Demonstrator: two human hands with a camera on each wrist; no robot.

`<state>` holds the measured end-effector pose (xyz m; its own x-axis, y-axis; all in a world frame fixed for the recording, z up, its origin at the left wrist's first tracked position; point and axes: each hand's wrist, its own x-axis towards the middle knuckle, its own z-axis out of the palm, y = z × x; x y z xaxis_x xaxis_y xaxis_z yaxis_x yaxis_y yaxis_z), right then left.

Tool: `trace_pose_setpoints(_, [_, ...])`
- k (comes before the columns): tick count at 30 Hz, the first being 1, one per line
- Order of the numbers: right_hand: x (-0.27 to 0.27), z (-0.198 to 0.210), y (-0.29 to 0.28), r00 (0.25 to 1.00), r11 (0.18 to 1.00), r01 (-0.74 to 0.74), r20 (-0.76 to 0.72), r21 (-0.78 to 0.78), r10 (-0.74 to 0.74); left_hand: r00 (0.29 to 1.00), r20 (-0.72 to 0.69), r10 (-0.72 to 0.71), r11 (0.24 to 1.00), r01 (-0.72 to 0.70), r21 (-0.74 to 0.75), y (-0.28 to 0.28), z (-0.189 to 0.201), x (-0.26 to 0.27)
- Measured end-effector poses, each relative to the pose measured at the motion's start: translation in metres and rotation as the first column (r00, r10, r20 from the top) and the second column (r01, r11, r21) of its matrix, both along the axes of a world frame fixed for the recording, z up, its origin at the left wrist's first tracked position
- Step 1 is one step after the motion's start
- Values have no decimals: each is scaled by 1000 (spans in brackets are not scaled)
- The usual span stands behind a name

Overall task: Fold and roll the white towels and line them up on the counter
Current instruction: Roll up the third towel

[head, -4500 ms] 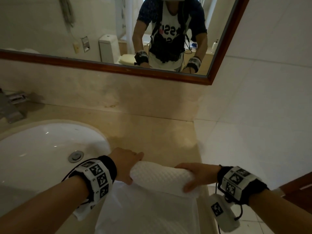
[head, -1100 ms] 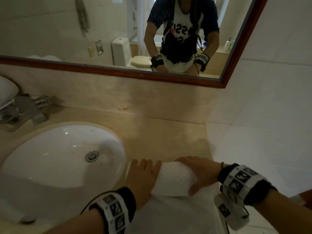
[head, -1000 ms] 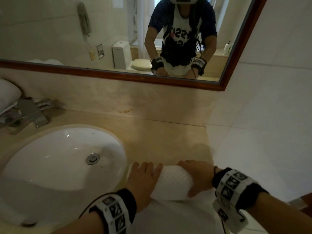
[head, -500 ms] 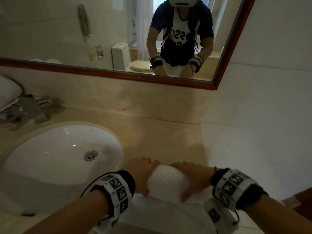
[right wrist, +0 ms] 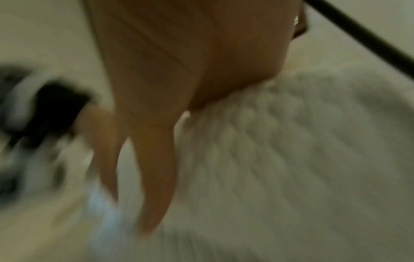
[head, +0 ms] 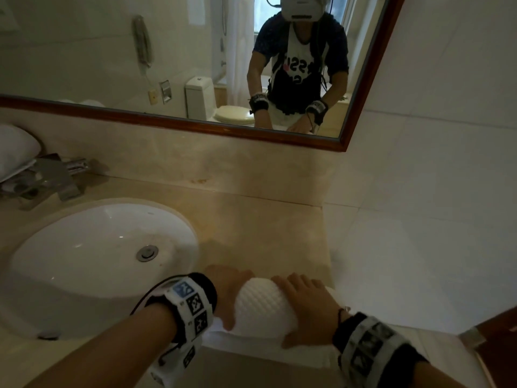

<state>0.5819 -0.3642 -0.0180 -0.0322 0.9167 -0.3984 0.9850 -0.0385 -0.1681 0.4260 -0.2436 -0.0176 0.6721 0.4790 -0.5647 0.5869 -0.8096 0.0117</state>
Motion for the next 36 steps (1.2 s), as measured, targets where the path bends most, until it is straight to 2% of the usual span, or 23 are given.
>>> trace_pose_setpoints(1, [6,6,5,995,995,24,-99,-95,-34,1000,-13,-22,999,23,49,-4,-2,-3])
trace_pose_setpoints(3, [14,12,17,973,957,30,-210,-289,-94,998,54,-46,993,39,110,-15,-4,-11])
trace_pose_setpoints(6, [9,7,23,968,930,36,-218,-366,-123,994,94,-55,988,41,147,-28,-5,-23])
trace_pose_setpoints(8, [3,3,20,981,946,43,-164,-320,-100,998,58,-9,998,5,69,-27,3,-23])
trace_pose_setpoints(11, [-4,-3,4,998,984,44,-36,-175,-51,987,-160,5,988,-29,-150,-19,11,-15])
trace_pose_setpoints(14, [-14,-15,-17,996,999,1,86,34,-4,969,-245,-33,997,16,-72,-28,11,-21])
trace_pose_setpoints(16, [-19,-19,-27,990,993,-20,142,116,3,995,-84,55,998,-53,23,-42,16,-29])
trace_pose_setpoints(17, [-21,-19,-30,986,990,-35,166,135,12,996,-60,72,997,-70,42,-49,21,-31])
trace_pose_setpoints(19, [-22,-13,-28,978,985,-74,202,156,42,987,-149,55,996,-45,74,-60,29,-34])
trace_pose_setpoints(21, [-23,3,-20,970,973,-121,233,197,74,983,-158,89,989,-68,132,-64,43,-36])
trace_pose_setpoints(23, [-28,23,-6,953,959,-182,280,218,117,985,-108,137,980,-119,160,-63,55,-52])
trace_pose_setpoints(24, [-33,33,2,940,951,-217,309,221,142,984,-35,176,975,-169,148,-61,62,-61])
trace_pose_setpoints(27, [-57,66,34,907,911,-314,367,266,206,943,131,306,932,-325,159,-48,83,-95])
trace_pose_setpoints(29, [-79,85,58,891,878,-374,379,299,251,917,167,363,899,-392,196,-36,96,-121])
trace_pose_setpoints(36, [-183,156,161,803,772,-543,472,330,363,814,298,499,817,-557,153,39,139,-230])
